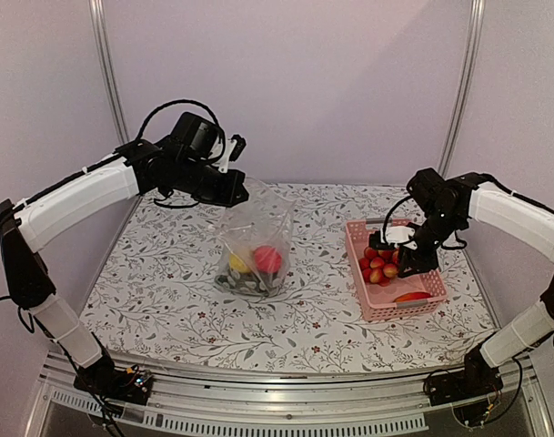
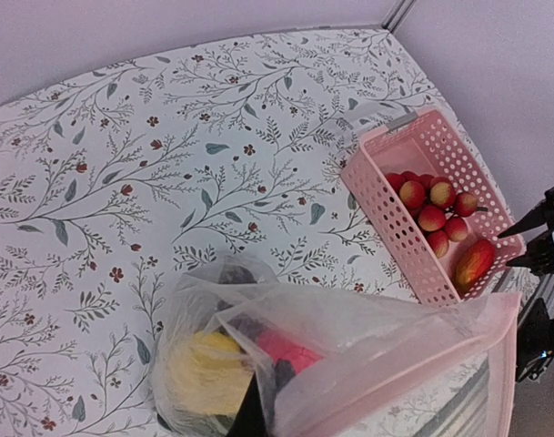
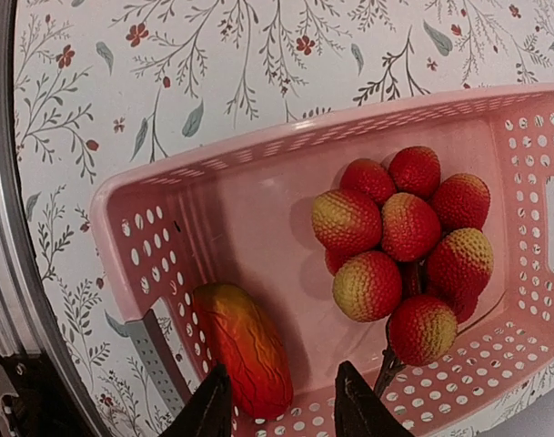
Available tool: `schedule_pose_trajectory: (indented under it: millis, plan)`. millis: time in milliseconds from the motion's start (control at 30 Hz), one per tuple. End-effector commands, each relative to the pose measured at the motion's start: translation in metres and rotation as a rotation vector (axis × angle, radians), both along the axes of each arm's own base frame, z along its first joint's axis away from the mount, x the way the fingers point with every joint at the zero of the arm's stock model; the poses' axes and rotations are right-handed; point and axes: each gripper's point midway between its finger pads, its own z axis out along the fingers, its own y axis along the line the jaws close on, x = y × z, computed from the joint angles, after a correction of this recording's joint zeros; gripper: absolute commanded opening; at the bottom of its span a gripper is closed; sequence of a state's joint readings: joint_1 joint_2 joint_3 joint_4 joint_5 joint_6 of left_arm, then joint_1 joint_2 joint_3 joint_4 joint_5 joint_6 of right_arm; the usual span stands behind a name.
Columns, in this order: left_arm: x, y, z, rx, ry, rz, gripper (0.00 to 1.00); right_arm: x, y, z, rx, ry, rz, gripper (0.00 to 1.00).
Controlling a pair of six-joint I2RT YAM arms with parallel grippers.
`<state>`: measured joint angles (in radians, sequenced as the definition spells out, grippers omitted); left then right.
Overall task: Place the food in the zip-top bag and seal the zipper
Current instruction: Pick up the fake fruit from the bin.
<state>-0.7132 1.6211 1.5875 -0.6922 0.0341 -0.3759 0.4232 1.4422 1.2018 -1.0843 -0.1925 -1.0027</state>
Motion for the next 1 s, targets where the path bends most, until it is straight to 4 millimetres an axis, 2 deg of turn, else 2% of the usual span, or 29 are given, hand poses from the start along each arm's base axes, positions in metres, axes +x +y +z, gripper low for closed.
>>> schedule_pose_trajectory:
  millis: [0,167,267,433,633,967]
  plan:
    - [0.003,-0.001,0.001,-0.019,-0.006,0.008,0.00,0.000,-0.021,-0.023,-0.129,0.010,0.054,0.36]
    - [0.002,0.000,0.001,-0.018,-0.005,0.006,0.00,-0.001,-0.033,-0.043,-0.207,0.020,0.072,0.36]
    - [0.001,0.000,0.000,-0.016,-0.005,0.001,0.00,-0.009,-0.038,-0.054,-0.232,0.054,0.107,0.38]
    - [0.000,0.001,0.000,-0.015,-0.004,0.000,0.00,-0.008,-0.041,-0.063,-0.258,0.064,0.123,0.43]
    - [-0.002,0.001,-0.003,-0.013,0.002,-0.003,0.00,-0.007,-0.051,-0.076,-0.320,0.069,0.138,0.56]
    - [-0.002,0.004,-0.005,-0.002,0.000,-0.001,0.00,-0.015,-0.059,-0.095,-0.364,0.128,0.161,0.62]
